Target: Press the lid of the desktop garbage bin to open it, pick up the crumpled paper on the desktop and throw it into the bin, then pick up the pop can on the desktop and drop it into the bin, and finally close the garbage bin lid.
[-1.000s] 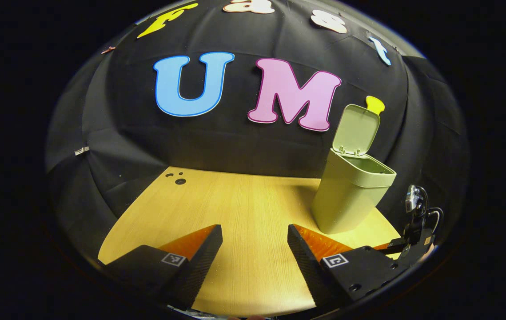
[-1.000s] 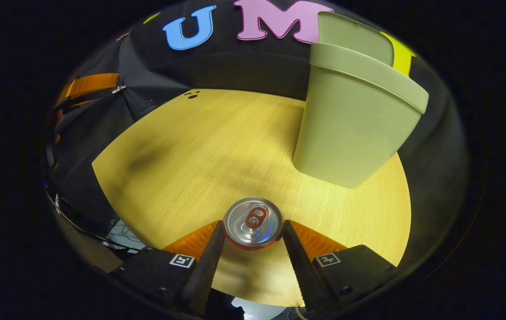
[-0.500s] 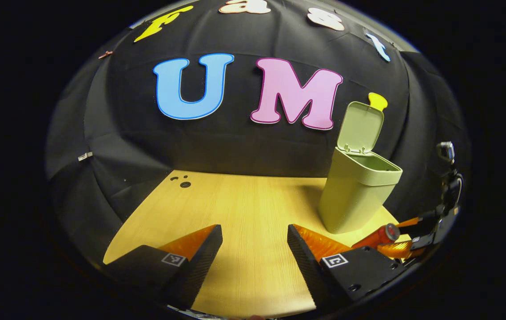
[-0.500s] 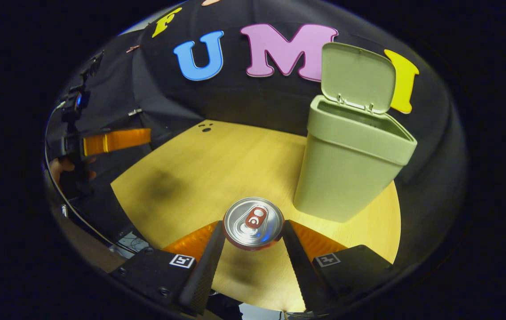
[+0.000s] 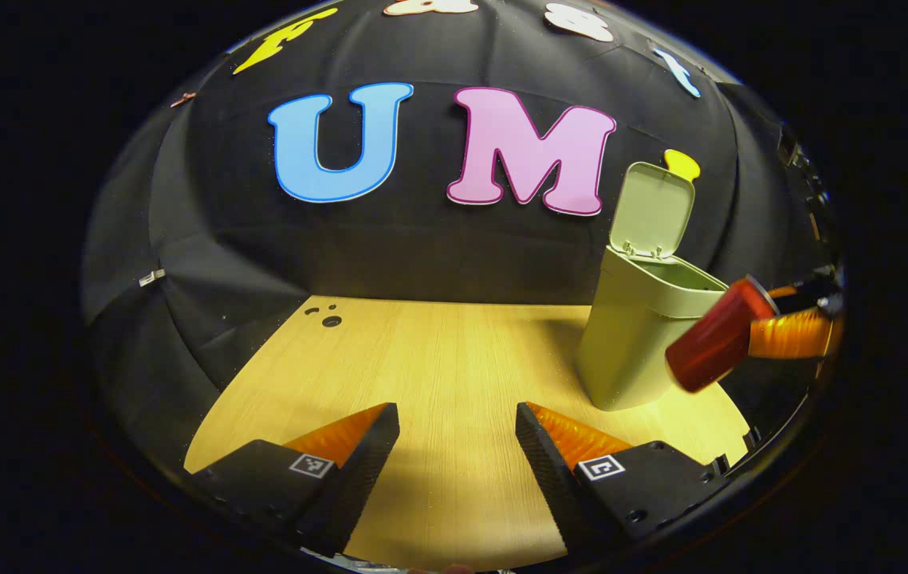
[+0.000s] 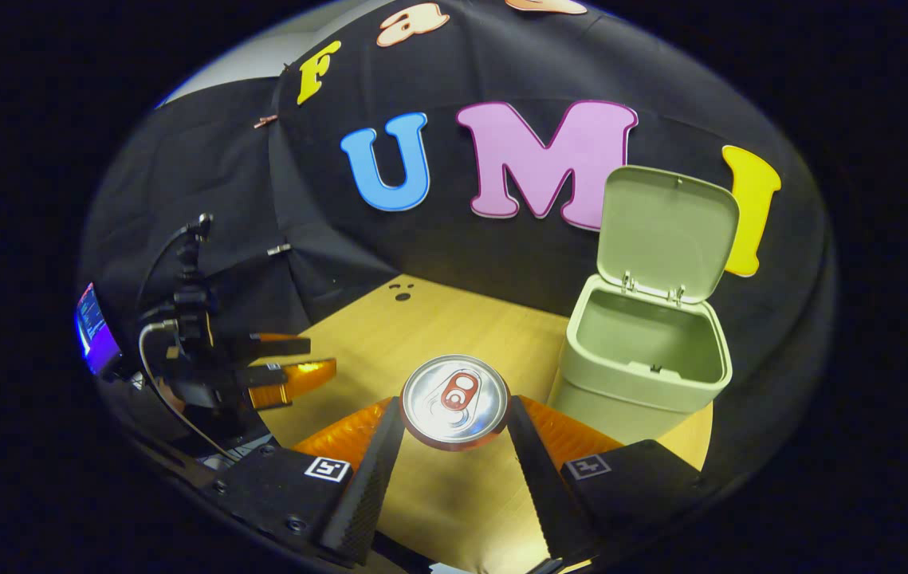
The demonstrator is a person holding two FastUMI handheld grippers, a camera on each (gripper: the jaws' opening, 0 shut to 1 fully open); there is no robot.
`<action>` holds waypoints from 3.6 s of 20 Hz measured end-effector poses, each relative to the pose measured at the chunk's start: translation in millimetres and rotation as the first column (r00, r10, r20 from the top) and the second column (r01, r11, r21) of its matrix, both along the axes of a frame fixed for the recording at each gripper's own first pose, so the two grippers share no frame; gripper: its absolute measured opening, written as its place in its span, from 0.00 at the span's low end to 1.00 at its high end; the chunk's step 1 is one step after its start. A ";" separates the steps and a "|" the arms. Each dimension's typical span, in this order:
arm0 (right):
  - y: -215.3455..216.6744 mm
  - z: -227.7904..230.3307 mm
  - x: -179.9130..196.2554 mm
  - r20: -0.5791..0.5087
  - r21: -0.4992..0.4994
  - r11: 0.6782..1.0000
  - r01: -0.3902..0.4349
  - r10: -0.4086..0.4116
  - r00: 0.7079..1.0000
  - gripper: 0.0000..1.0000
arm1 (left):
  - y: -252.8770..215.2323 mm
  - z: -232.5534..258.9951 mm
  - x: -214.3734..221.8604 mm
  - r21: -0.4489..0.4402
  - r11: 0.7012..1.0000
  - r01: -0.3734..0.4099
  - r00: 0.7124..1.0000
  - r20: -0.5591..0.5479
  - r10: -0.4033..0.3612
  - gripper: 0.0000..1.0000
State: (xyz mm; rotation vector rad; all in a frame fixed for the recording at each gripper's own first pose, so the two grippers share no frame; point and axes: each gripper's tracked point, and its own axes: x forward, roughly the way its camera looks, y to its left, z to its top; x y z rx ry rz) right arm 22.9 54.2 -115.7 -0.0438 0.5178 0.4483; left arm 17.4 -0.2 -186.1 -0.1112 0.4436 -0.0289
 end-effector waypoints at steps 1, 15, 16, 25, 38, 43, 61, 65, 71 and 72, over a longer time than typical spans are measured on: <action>-2.9 7.3 7.4 0.008 0.010 1.000 0.000 0.000 1.000 0.82 | -0.7 -1.8 0.3 -0.009 1.000 -0.011 1.000 -0.004 0.011 0.95; -103.3 81.5 103.5 0.227 0.074 0.980 0.183 -0.195 0.954 0.82 | -11.3 2.5 -0.3 -0.011 0.997 -0.083 0.997 0.011 0.083 0.96; -110.2 81.6 109.5 0.241 0.078 0.977 0.200 -0.213 0.947 0.82 | -11.9 3.1 0.1 -0.010 0.996 -0.083 0.996 0.012 0.083 0.95; -161.2 71.5 162.1 0.305 0.092 0.936 0.340 -0.351 0.885 0.82 | -16.2 -5.1 3.4 -0.046 0.997 -0.068 0.998 0.010 0.069 0.95; -211.0 -27.7 170.0 0.087 -0.008 0.870 0.492 -0.490 0.867 0.83 | -23.2 -4.4 12.2 -0.045 0.999 -0.012 1.000 0.000 0.012 0.95; -210.9 -46.3 174.0 0.044 -0.029 0.869 0.494 -0.493 0.869 0.83 | -21.4 -5.7 14.9 -0.046 0.999 0.002 1.000 -0.005 -0.002 0.95; -183.8 21.6 126.4 0.154 0.059 0.865 0.499 -0.502 0.851 0.98 | -17.2 -7.7 17.6 -0.076 0.995 0.071 0.997 0.002 -0.072 0.95; -182.5 54.3 121.3 0.210 0.064 0.866 0.495 -0.497 0.842 0.98 | -18.3 -7.7 16.1 -0.081 0.992 0.093 0.996 0.006 -0.093 0.95; -167.5 101.9 129.1 0.308 0.044 0.875 0.482 -0.471 0.827 0.98 | -18.1 -6.4 15.4 -0.094 0.989 0.112 0.994 0.017 -0.110 0.95; -164.3 112.3 132.7 0.333 0.045 0.877 0.479 -0.465 0.820 0.98 | -17.8 -6.3 14.9 -0.096 0.989 0.115 0.993 0.018 -0.114 0.95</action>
